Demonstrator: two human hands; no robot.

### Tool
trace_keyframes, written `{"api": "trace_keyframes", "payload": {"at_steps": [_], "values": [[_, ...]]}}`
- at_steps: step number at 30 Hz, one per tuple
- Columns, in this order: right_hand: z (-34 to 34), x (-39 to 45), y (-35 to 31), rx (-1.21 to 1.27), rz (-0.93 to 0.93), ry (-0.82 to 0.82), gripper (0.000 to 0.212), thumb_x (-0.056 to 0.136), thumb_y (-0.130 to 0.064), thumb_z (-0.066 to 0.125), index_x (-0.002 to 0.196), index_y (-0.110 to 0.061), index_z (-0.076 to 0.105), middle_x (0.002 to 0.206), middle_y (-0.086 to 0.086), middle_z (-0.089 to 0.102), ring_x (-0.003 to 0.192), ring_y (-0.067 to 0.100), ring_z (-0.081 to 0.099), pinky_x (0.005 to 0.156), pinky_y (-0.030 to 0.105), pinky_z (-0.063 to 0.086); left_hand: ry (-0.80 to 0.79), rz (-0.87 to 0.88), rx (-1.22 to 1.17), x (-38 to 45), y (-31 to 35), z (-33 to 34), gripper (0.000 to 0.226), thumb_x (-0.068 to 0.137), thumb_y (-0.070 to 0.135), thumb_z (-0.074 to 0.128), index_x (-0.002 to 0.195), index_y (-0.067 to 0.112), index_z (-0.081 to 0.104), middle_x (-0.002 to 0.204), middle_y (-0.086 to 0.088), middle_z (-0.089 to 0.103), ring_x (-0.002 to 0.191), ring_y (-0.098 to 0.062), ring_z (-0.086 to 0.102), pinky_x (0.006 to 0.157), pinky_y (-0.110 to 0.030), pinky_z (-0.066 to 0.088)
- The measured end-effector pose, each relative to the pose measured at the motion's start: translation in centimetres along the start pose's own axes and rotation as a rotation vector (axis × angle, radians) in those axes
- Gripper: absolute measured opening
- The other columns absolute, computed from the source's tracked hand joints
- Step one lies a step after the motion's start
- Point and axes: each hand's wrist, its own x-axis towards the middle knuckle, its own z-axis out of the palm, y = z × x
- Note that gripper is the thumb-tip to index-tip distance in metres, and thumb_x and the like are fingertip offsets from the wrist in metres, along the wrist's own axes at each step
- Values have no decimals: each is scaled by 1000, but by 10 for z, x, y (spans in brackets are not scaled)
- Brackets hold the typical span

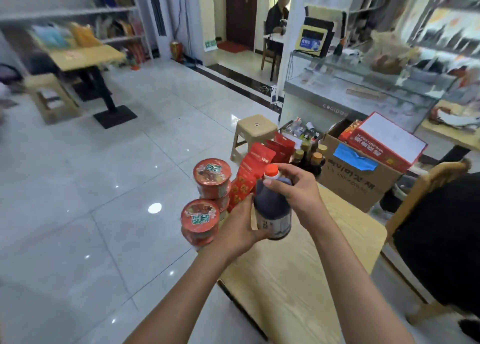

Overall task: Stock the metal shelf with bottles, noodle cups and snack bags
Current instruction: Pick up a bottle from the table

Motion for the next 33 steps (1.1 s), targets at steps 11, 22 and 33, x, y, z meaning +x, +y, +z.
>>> {"api": "trace_keyframes", "payload": {"at_steps": [11, 22, 33], "values": [[236, -86, -115, 16, -174, -421, 23, 83, -19, 76, 104, -27, 72, 113, -4, 70, 115, 17, 61, 102, 43, 50, 554, -292, -179, -165, -62, -183, 75, 72, 33, 85, 135, 27, 43, 133, 6, 57, 122, -21, 56, 97, -32, 51], [506, -219, -182, 12, -478, -822, 24, 91, -25, 68, 111, -36, 64, 109, -16, 65, 108, 8, 59, 92, 26, 52, 1191, -460, -99, -389, -156, -349, 65, 61, 36, 89, 117, 34, 56, 101, 23, 66, 91, -5, 63, 73, -18, 55], [680, -344, -227, 137, -584, -1514, 52, 94, -69, 32, 137, -46, 47, 134, -26, 54, 123, -13, 47, 108, 23, 38, 1830, -650, 152, -562, -156, -446, 67, 46, 57, 86, 105, 39, 60, 91, 21, 71, 82, 1, 67, 71, -34, 57]]}}
